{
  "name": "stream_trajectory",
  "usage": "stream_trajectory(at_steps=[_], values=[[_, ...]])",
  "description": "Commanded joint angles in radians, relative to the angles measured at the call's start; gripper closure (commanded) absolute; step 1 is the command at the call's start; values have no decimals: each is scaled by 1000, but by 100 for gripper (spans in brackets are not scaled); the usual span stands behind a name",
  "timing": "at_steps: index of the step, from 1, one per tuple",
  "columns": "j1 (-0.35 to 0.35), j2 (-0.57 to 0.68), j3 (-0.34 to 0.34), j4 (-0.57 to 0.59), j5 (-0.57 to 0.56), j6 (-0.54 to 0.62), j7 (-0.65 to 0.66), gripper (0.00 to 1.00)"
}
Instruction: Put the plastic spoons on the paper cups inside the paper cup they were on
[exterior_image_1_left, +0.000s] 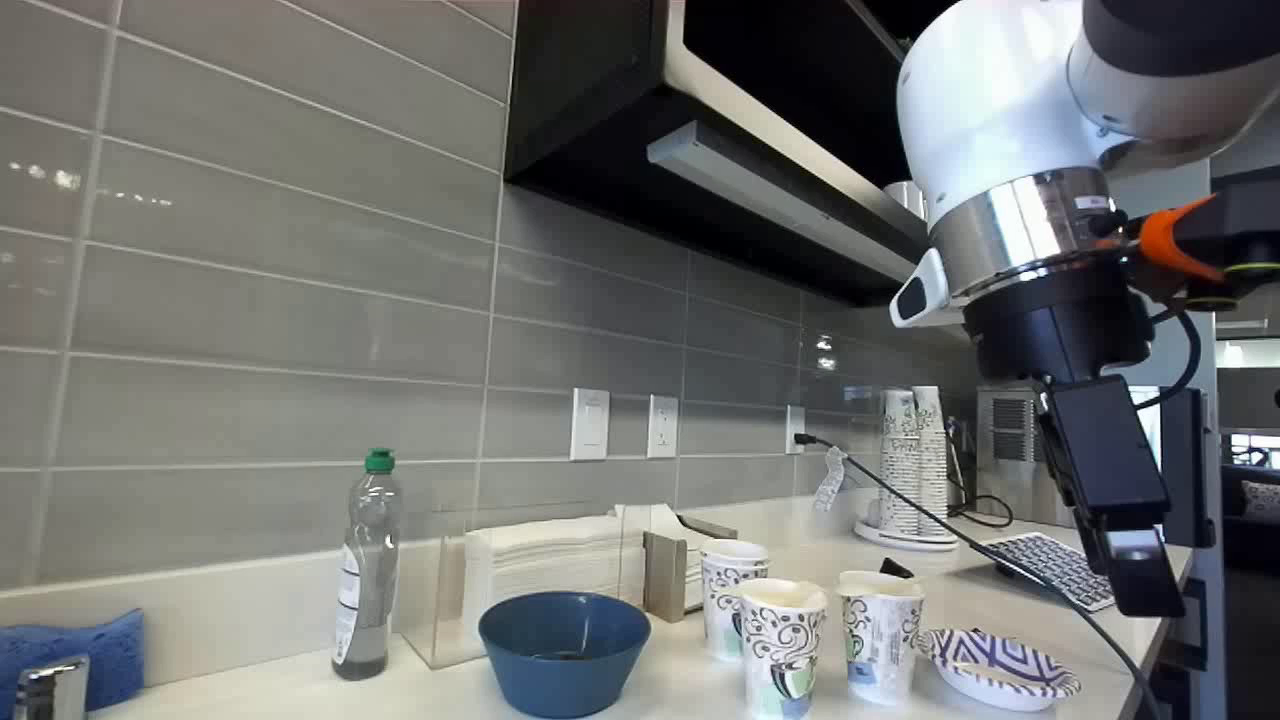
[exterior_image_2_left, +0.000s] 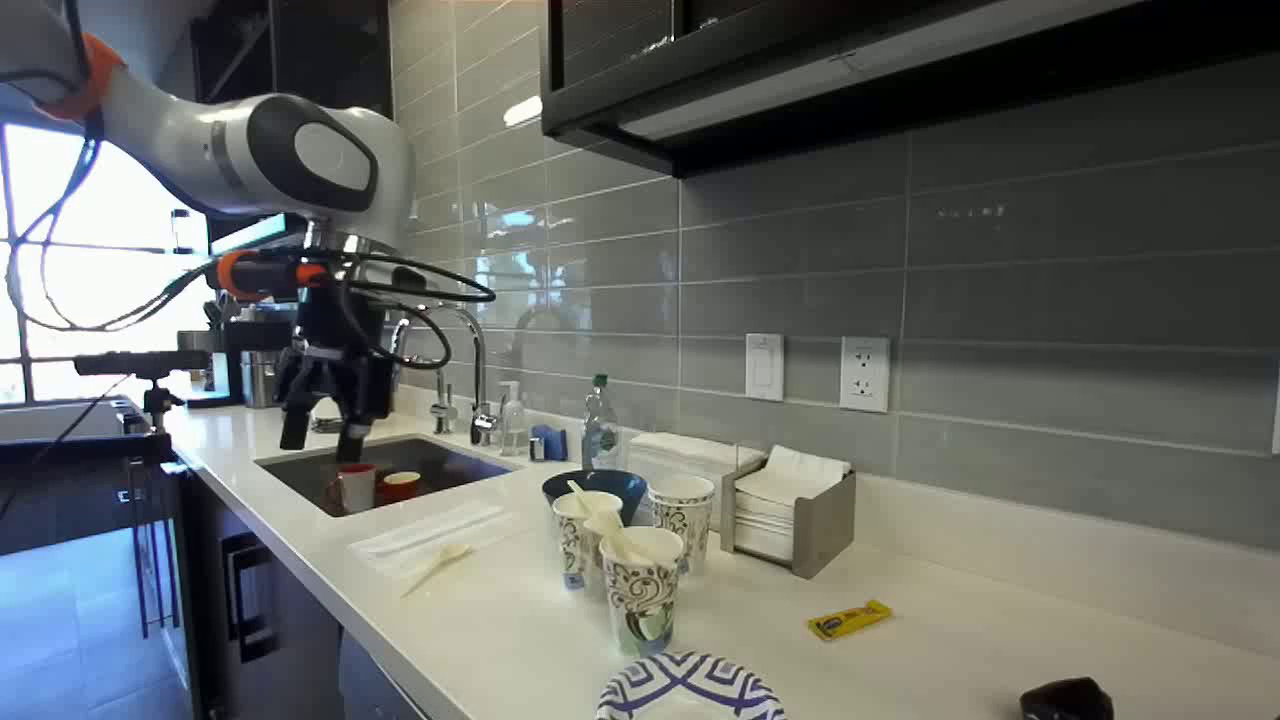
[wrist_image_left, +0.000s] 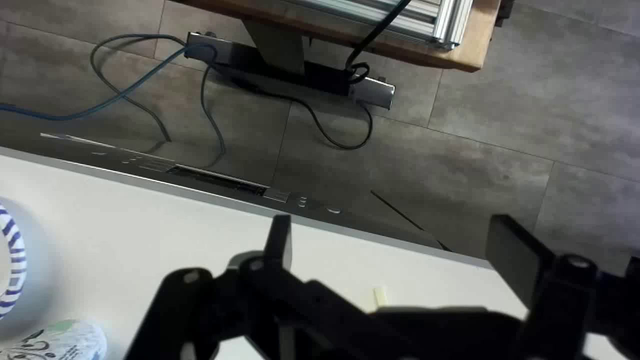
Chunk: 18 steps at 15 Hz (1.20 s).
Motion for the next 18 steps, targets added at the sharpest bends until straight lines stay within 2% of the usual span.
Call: stream_trajectory(at_steps=[1,11,18], values=[[0,1,0,1,0,-1,0,0],[0,16,3,20,-7,7,-3,0],[-68,194,54,201,-81,-45,217,0]])
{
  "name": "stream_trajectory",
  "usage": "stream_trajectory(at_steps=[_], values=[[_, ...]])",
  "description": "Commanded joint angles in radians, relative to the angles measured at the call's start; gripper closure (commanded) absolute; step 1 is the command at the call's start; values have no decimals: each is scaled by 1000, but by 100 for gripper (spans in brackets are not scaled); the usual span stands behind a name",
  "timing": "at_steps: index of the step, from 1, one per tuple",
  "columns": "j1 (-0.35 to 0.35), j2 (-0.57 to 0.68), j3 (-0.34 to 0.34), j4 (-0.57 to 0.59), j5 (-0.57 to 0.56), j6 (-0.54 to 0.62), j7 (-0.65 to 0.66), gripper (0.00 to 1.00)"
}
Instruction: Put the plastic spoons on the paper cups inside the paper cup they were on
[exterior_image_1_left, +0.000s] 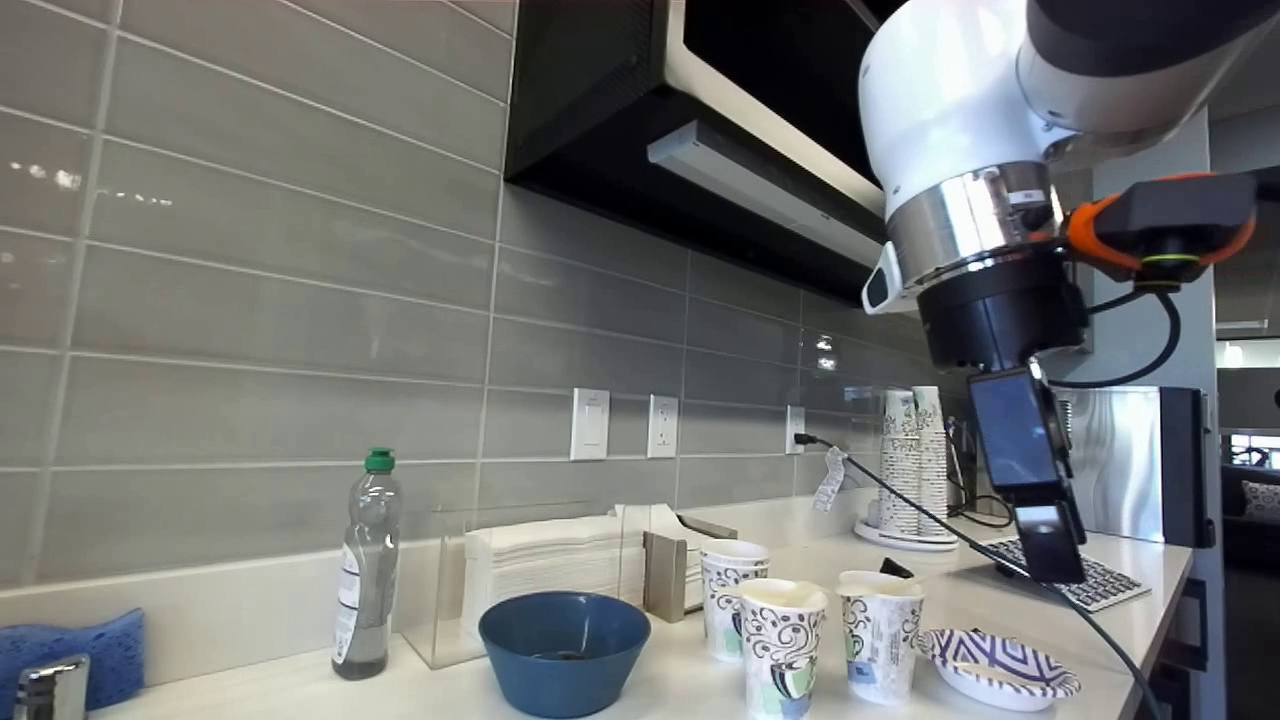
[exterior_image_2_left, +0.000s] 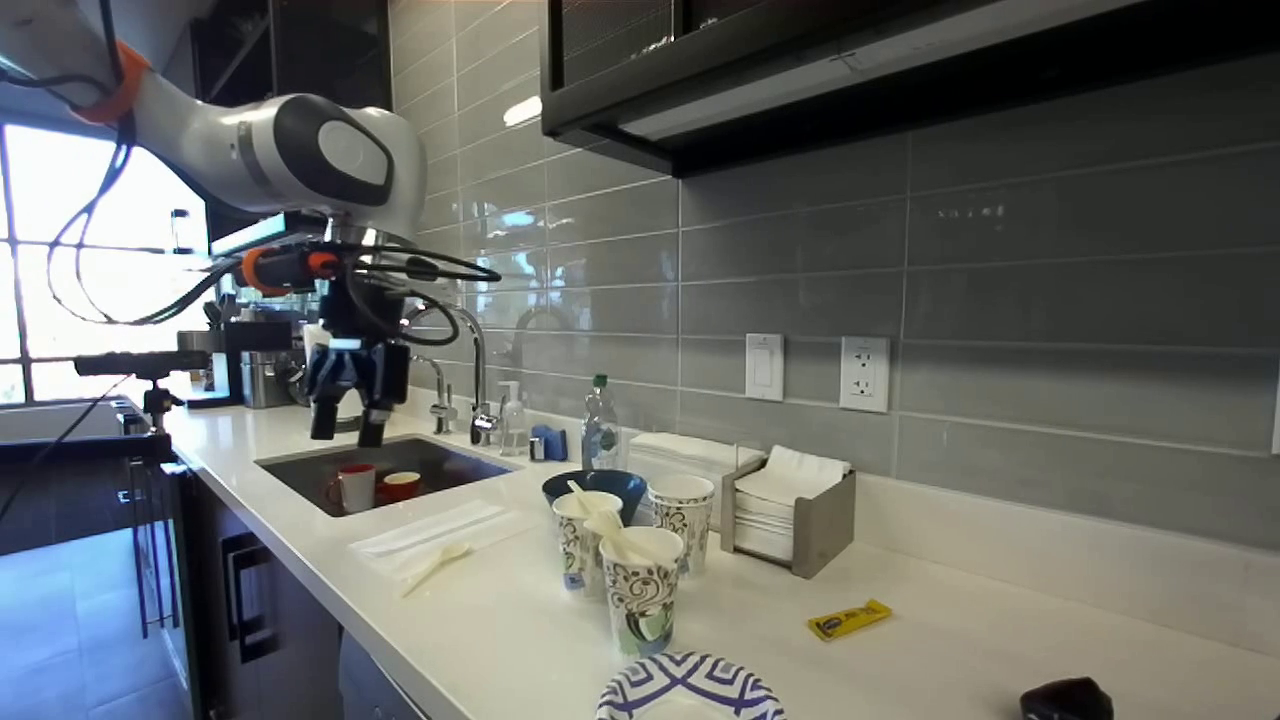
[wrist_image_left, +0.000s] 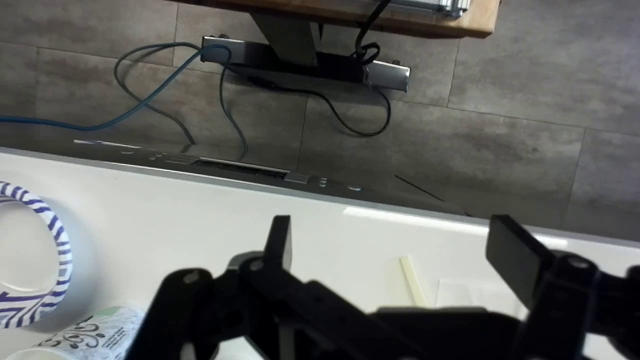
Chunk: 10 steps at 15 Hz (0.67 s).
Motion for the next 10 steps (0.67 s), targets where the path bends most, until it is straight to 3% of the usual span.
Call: stream_trajectory(at_steps=[1,5,8,9,10], values=[[-44,151,33,153,-53,-51,130,0],[-75,304,60,298,-169,-101,293,0],[-57,421,66,401,-291,-145,336,0],[-44,322,34,296,-224,-82,300,0],[-41,359,35,327,-251,-95,308,0]])
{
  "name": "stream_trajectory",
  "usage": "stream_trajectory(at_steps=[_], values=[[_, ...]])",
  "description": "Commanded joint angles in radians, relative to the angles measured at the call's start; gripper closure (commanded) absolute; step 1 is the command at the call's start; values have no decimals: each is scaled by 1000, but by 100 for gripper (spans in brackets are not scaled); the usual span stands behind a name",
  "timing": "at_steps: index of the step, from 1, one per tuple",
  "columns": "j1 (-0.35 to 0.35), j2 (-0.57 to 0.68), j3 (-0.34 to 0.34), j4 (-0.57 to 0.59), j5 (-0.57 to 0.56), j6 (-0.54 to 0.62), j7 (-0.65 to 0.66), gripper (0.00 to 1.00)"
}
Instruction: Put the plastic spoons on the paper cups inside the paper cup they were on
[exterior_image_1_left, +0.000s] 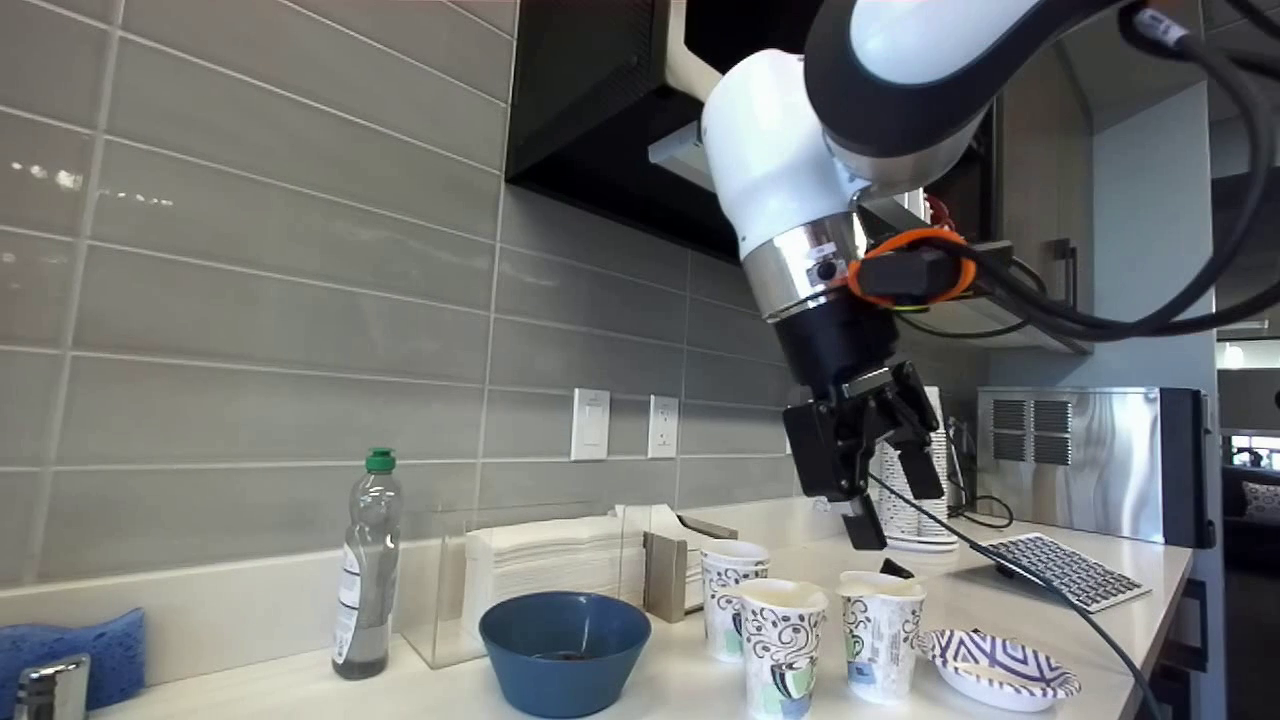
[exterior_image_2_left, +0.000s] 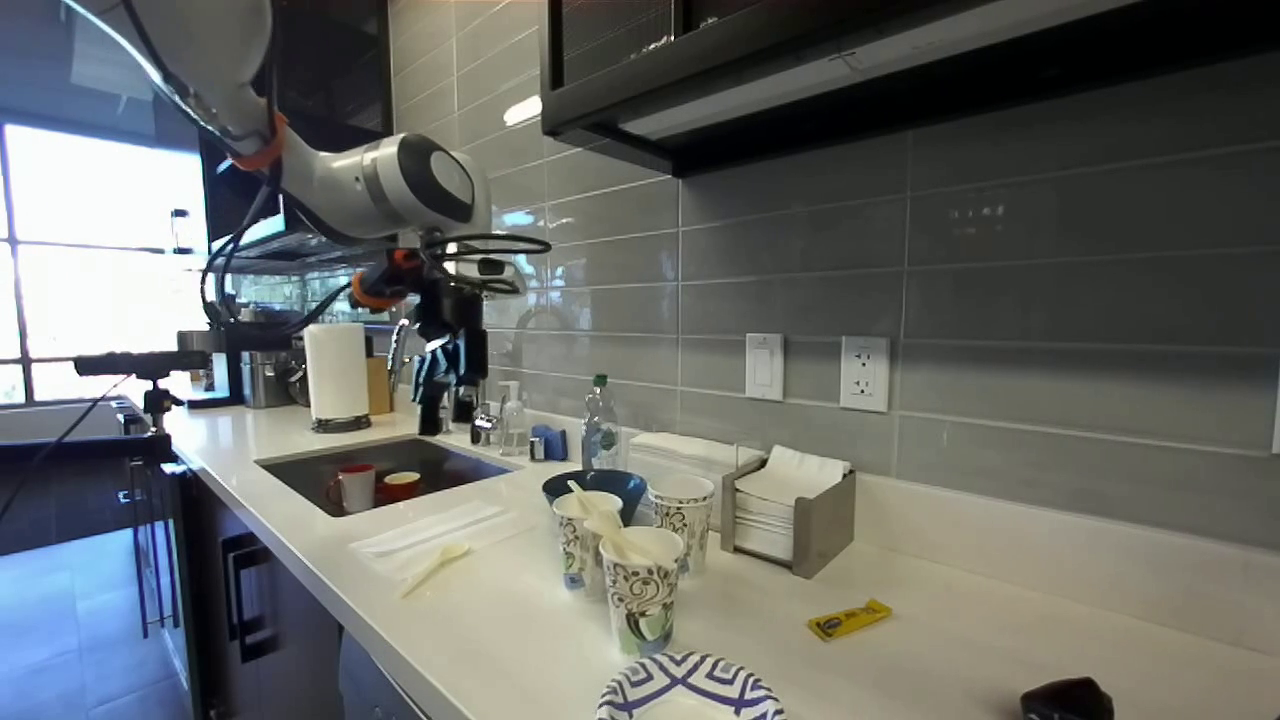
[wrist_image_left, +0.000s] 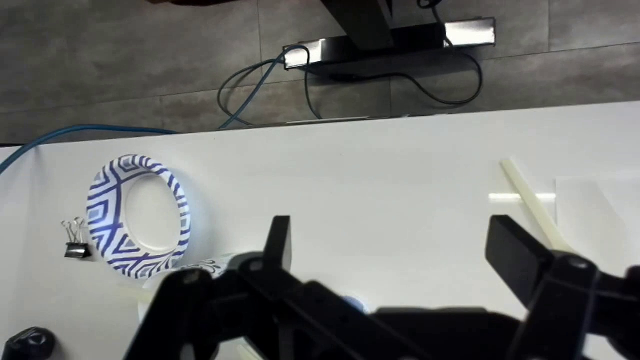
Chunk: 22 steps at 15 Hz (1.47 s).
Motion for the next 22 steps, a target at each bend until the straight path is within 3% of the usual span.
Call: stream_trajectory(at_steps=[1,12,22], values=[[23,28,-19,23,-14,-10,8,0],[52,138,-10,118,-26,30,80,0],[106,323,-50,257,-193,24,276,0]])
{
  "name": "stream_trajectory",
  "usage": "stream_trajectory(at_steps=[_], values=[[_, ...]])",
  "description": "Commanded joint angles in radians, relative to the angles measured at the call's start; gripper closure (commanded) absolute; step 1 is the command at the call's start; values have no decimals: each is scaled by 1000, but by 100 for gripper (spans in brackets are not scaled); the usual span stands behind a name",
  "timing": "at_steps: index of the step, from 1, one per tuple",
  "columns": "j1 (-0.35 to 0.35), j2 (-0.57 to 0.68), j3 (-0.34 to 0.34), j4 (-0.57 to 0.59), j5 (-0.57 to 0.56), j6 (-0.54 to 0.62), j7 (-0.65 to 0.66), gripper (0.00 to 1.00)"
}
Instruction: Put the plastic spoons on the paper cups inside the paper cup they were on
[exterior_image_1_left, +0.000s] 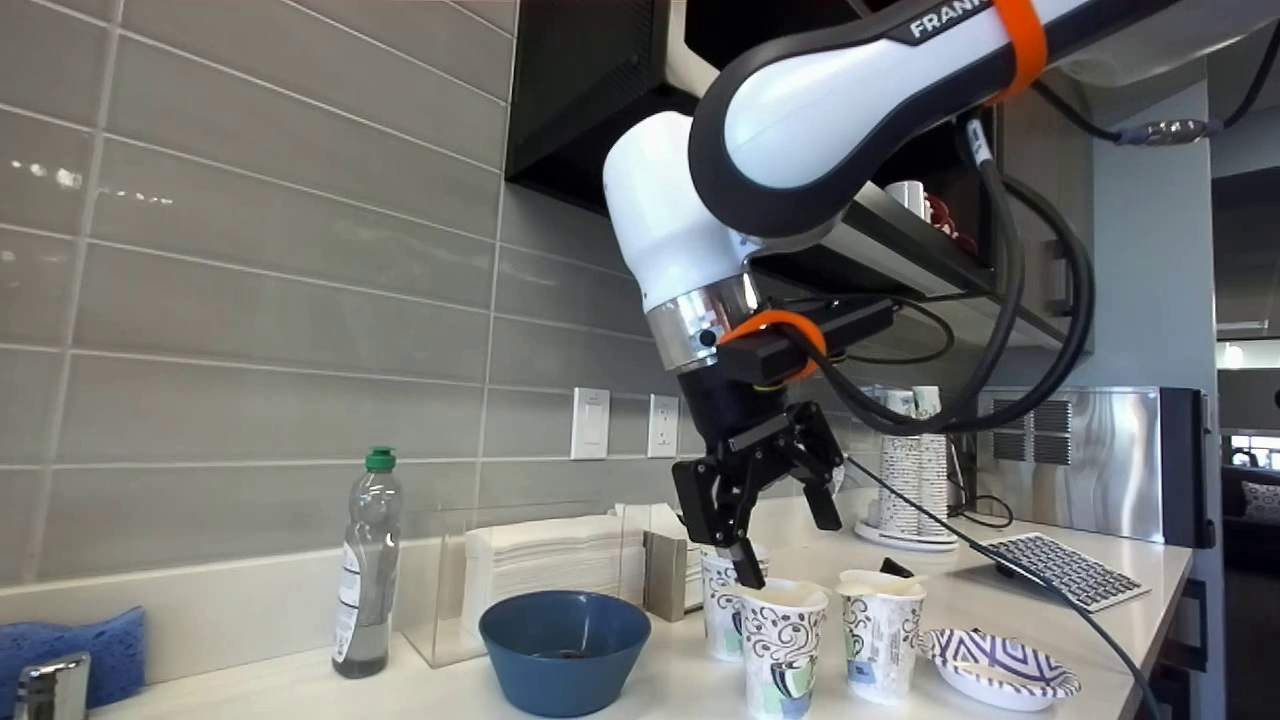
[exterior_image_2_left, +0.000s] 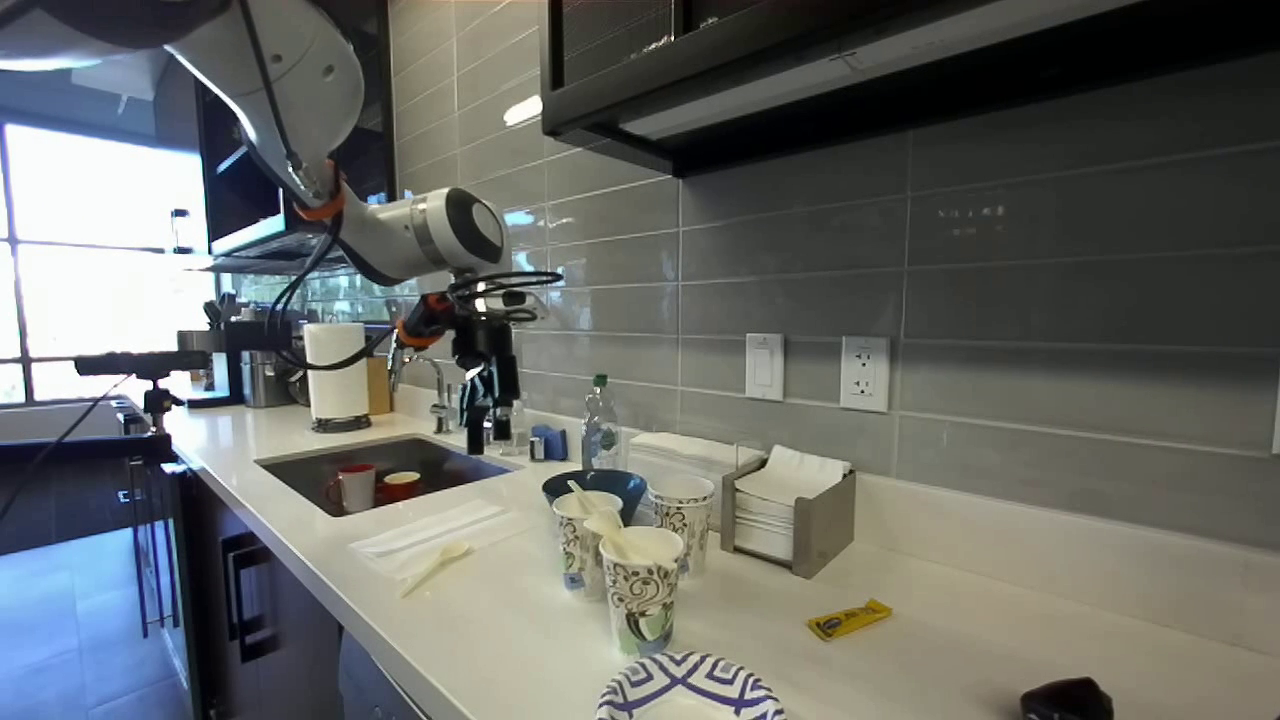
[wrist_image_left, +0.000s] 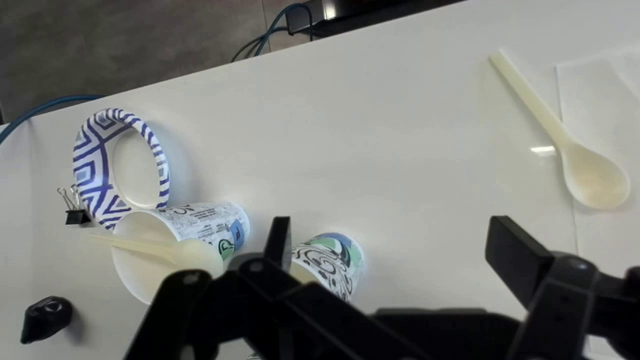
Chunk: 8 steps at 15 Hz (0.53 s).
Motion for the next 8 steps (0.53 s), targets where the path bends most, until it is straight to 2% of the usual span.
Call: stream_trajectory(at_steps=[1,8], values=[[45,91,-35,95,-88,-35,83,0],[95,206,-87,196,-190,-80,144,0]])
